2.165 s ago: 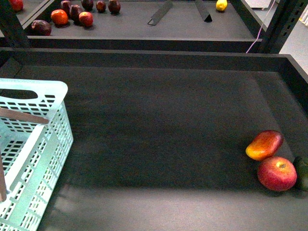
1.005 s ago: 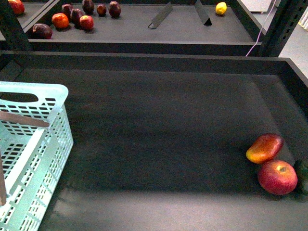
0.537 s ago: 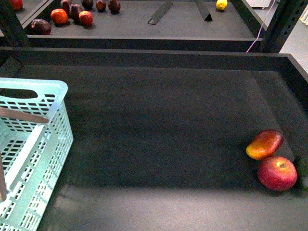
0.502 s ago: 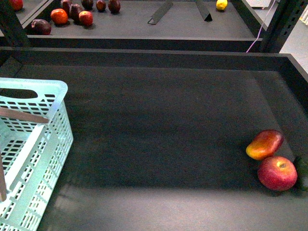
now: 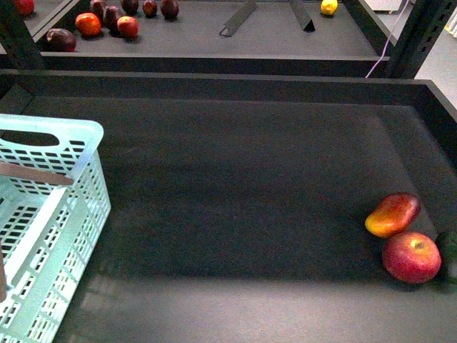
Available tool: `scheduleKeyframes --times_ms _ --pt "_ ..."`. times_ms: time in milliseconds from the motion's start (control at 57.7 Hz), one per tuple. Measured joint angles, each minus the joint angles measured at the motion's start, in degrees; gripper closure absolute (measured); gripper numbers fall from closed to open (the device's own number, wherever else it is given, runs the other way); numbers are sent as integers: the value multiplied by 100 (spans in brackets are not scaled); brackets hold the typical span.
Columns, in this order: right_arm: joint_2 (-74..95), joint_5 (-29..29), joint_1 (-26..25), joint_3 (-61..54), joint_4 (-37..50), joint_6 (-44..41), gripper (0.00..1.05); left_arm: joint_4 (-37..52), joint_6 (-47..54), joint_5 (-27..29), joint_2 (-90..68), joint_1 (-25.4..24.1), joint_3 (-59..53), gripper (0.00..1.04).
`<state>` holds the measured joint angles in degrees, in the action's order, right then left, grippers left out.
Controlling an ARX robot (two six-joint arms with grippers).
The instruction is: Pick apple with right arm and hold basket with left
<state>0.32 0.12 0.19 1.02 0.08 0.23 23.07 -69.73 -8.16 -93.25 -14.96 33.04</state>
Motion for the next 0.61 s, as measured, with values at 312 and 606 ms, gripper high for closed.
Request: scheduleKeyframes --times_ms 312,606 --pt "0 0 0 0 0 0 9 -944 160 85 1290 1003 42 90" --pt "0 0 0 0 0 0 9 -1403 177 586 1644 2640 673 90"
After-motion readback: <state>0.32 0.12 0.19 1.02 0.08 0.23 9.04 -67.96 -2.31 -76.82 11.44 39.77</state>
